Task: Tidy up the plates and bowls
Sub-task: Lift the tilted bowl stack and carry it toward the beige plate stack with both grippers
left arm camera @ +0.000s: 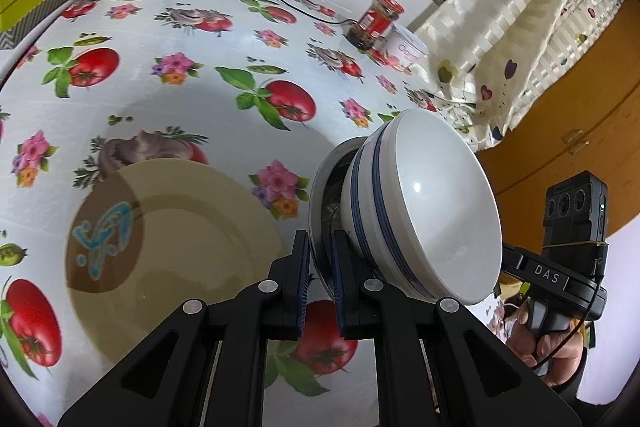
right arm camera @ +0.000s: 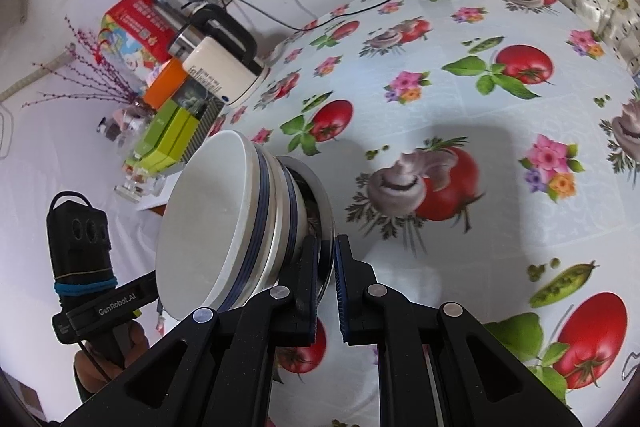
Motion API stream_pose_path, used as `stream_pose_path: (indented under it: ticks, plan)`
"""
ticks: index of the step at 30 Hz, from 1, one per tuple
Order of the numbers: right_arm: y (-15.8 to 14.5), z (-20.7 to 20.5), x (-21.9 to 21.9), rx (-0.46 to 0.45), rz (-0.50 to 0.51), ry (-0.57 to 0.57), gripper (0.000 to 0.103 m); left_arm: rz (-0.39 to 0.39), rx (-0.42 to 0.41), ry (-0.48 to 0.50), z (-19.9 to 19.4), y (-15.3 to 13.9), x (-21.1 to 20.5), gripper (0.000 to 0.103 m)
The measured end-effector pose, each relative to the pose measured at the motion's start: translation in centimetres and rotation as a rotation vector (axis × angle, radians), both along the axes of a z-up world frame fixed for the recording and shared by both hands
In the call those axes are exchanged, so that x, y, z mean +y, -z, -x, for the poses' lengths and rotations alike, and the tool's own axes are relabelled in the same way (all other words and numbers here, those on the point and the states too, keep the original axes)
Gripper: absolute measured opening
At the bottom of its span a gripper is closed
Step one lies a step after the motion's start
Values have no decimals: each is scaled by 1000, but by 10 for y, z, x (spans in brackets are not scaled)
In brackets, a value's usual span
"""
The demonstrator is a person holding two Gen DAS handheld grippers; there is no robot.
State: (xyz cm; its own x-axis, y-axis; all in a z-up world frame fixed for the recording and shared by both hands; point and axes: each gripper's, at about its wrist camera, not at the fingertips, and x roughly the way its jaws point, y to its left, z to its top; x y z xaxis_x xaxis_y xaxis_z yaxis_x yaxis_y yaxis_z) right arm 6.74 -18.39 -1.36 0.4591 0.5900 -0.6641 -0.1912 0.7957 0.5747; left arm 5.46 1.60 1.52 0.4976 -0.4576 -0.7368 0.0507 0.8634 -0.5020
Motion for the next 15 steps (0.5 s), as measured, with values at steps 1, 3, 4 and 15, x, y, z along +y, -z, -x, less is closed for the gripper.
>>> stream_pose_path:
  ticks: [1, 3, 4, 15]
  plan:
    - [0, -1, 4, 1, -1, -7, 10, -2, -1, -6, 1, -1, 3, 10]
    - [0, -2, 10, 2, -1, -17, 10, -6, -2, -18, 3, -1, 8, 10]
    - [0, -3, 14, 3, 0, -25, 10, -7, -2, -25, 5, -2, 11, 10]
    - [-1, -7, 53, 9, 7, -97, 10, -10, 0, -108, 21, 0, 49, 10]
